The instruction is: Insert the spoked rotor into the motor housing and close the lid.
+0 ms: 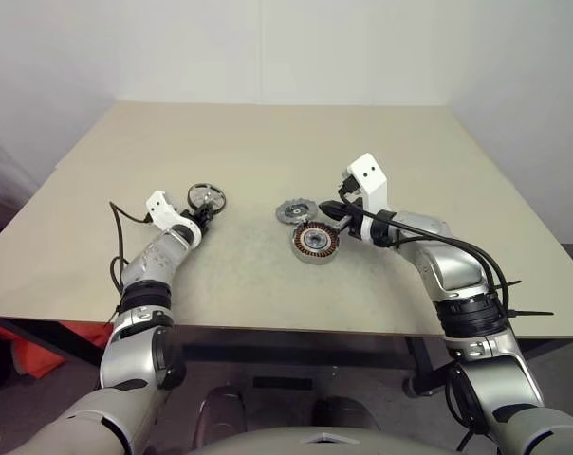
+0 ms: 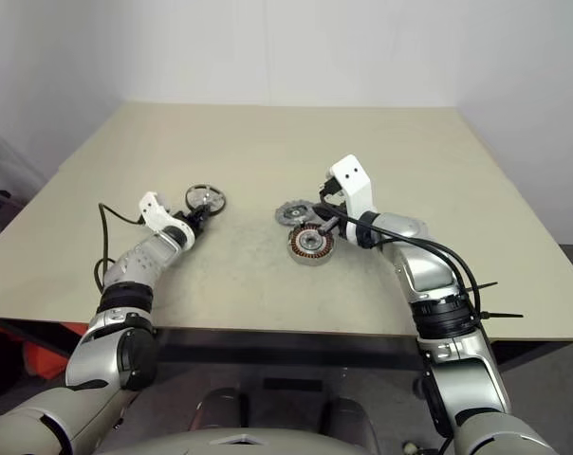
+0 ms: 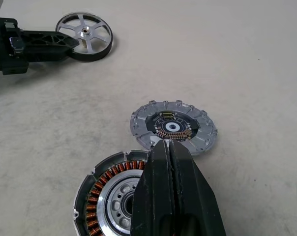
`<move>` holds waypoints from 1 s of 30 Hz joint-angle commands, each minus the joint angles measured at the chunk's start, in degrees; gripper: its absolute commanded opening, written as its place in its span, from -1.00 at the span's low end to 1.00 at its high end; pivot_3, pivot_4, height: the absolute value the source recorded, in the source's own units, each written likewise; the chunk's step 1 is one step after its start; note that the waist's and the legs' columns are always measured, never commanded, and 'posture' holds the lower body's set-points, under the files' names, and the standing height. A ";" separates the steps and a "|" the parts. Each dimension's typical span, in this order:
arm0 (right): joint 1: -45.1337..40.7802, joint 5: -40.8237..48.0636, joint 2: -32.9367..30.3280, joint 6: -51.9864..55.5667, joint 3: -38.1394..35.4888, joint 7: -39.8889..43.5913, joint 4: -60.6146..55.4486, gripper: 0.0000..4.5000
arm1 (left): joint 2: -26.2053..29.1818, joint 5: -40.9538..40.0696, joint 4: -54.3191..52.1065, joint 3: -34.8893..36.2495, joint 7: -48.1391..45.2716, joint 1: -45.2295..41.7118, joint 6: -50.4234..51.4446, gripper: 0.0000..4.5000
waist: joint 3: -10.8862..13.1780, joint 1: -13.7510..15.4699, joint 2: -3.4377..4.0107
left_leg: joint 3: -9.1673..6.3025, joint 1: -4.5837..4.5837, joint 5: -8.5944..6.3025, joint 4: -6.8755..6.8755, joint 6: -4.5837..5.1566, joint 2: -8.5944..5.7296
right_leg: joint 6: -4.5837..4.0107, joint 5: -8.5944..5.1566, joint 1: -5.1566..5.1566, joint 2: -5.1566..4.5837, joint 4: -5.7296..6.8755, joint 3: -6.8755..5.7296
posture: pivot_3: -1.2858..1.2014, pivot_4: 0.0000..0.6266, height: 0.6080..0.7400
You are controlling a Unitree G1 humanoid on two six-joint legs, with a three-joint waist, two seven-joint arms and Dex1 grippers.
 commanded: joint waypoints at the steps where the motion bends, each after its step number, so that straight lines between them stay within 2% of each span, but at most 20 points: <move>1: -2.06 0.01 0.15 -1.23 -1.79 -1.40 0.49 -1.00 | 0.17 -1.20 -1.30 0.32 -0.19 0.03 0.52 -0.69 | 0.00 -0.02 0.00 | 0.00 0.03 0.00 0.00 0.00 0.00 | 0.00 0.00 0.02 0.00 0.00 0.00 | 0.03 -1.00 1.00; 3: -2.43 -0.42 0.04 -1.32 -2.26 -2.56 1.65 -1.00 | 0.03 -1.94 -1.81 0.18 -0.56 0.14 1.37 -0.79 | 0.00 -0.13 0.00 | 0.00 0.08 0.00 0.00 0.00 0.00 | 0.02 -0.01 0.05 0.00 0.01 0.00 | 0.03 -1.00 1.00; 7: -3.31 -2.17 -0.97 -2.09 -3.12 -5.00 4.81 -1.00 | -0.72 -3.76 -3.16 0.30 -1.07 0.24 3.54 -0.79 | 0.00 -0.16 0.00 | 0.00 0.10 0.00 0.00 -0.01 0.00 | 0.28 -0.16 0.05 0.00 0.02 0.00 | 0.03 -1.00 1.00; 13: -4.09 -4.37 -3.50 -3.23 -3.89 -7.34 9.10 -1.00 | -2.49 -8.22 -6.13 1.48 -1.50 0.32 8.15 -0.79 | 0.00 0.26 0.00 | 0.01 -0.08 -0.01 0.00 0.01 -0.03 | 0.00 -0.01 0.02 -0.02 -0.03 0.00 | 0.03 -1.00 1.00; 18: -2.95 -8.44 -6.53 -2.51 -2.89 -10.17 12.77 -1.00 | -5.17 -17.49 -11.17 4.23 -2.38 -0.60 16.20 -0.79 | 0.01 0.45 -0.02 | 0.00 -0.45 -0.01 0.04 0.02 -0.05 | -0.01 0.00 -0.30 -0.03 -0.01 -0.01 | 0.03 -1.00 1.00; 22: -1.72 -10.39 -8.11 -2.70 -3.44 -12.01 14.99 -1.00 | -9.66 -27.11 -19.13 3.77 -2.06 -0.03 25.80 -0.79 | 0.02 0.83 -0.03 | 0.01 -0.66 -0.01 0.08 0.02 -0.05 | -0.02 0.01 -0.50 -0.03 0.01 -0.01 | 0.03 -1.00 1.00; 27: 0.16 -12.20 -9.30 -2.55 -3.80 -13.40 15.40 -1.00 | -12.76 -34.07 -23.86 1.62 0.54 1.29 34.63 -0.79 | 0.02 0.81 -0.03 | 0.04 -0.68 -0.01 0.09 0.04 -0.06 | -0.02 0.01 -0.55 -0.01 0.03 -0.01 | 0.03 -1.00 1.00; 30: 1.40 -12.32 -9.34 -2.07 -3.84 -13.52 13.92 -1.00 | -13.37 -35.36 -22.60 -0.25 1.82 1.73 39.05 -0.79 | 0.02 0.85 -0.04 | 0.04 -0.68 -0.01 0.12 0.04 -0.08 | -0.01 0.01 -0.54 -0.02 0.03 -0.01 | 0.03 -1.00 1.00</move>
